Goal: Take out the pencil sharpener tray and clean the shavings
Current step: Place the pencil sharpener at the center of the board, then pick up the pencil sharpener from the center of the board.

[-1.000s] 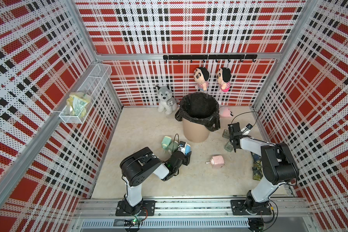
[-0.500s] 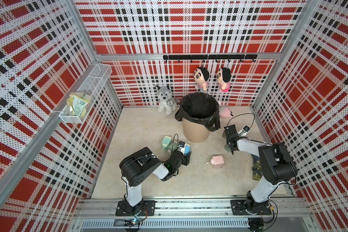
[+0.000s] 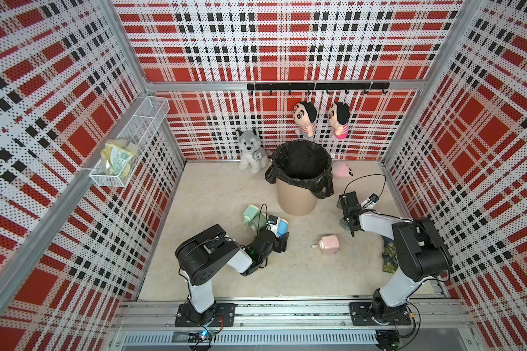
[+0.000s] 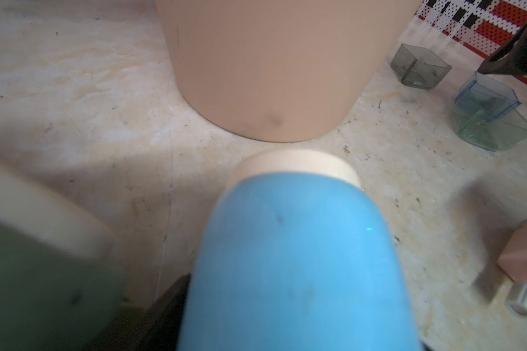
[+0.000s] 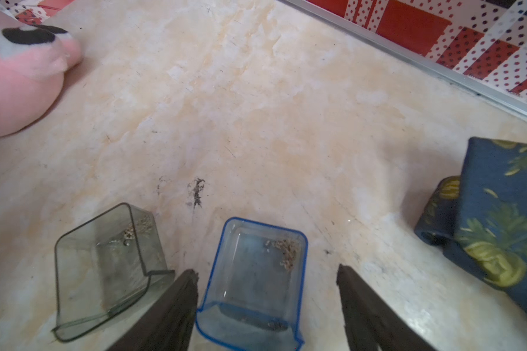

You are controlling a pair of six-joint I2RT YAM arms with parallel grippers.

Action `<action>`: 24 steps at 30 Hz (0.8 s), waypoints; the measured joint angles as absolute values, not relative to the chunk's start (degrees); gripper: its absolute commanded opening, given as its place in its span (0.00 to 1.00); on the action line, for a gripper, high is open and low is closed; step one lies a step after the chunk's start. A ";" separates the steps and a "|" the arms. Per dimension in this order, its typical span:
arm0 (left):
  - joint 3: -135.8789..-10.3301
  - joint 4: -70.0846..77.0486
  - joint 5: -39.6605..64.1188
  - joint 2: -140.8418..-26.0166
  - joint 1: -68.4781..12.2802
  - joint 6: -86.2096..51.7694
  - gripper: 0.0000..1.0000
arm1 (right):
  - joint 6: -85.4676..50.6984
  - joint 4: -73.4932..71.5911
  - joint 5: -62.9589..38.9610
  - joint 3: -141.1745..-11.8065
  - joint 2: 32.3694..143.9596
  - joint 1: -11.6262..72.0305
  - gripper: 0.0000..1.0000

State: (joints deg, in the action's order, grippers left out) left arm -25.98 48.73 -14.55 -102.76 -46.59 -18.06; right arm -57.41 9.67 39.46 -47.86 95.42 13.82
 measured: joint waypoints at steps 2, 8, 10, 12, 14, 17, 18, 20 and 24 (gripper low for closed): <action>-25.98 47.79 -14.46 -101.56 -46.61 -18.09 0.94 | -55.96 9.47 39.35 -47.48 92.58 13.82 0.80; -26.24 44.40 -15.42 -96.49 -48.01 -17.74 1.00 | -51.90 8.08 37.98 -47.79 84.79 13.85 0.81; -26.70 42.76 -15.79 -94.80 -48.84 -17.58 1.00 | -50.85 7.81 37.28 -47.81 83.07 13.87 0.82; -27.07 40.69 -16.62 -92.64 -49.93 -17.52 0.99 | -49.87 7.77 36.62 -47.79 81.41 13.89 0.82; -27.31 38.30 -17.82 -90.35 -50.98 -17.50 0.98 | -48.97 7.70 35.97 -47.75 79.99 13.89 0.82; -27.38 33.69 -20.60 -85.54 -52.62 -17.47 0.98 | -47.90 7.42 34.61 -47.22 77.58 14.15 0.83; -27.44 31.73 -21.78 -83.44 -53.25 -17.45 0.98 | -47.53 7.38 33.98 -46.76 76.47 14.26 0.83; -27.73 27.57 -23.77 -78.96 -54.59 -17.30 0.98 | -46.76 7.35 32.12 -45.71 73.89 14.37 0.83; -31.29 19.35 -25.21 -71.22 -57.36 -16.43 0.98 | -44.86 7.40 27.83 -43.72 68.31 14.52 0.83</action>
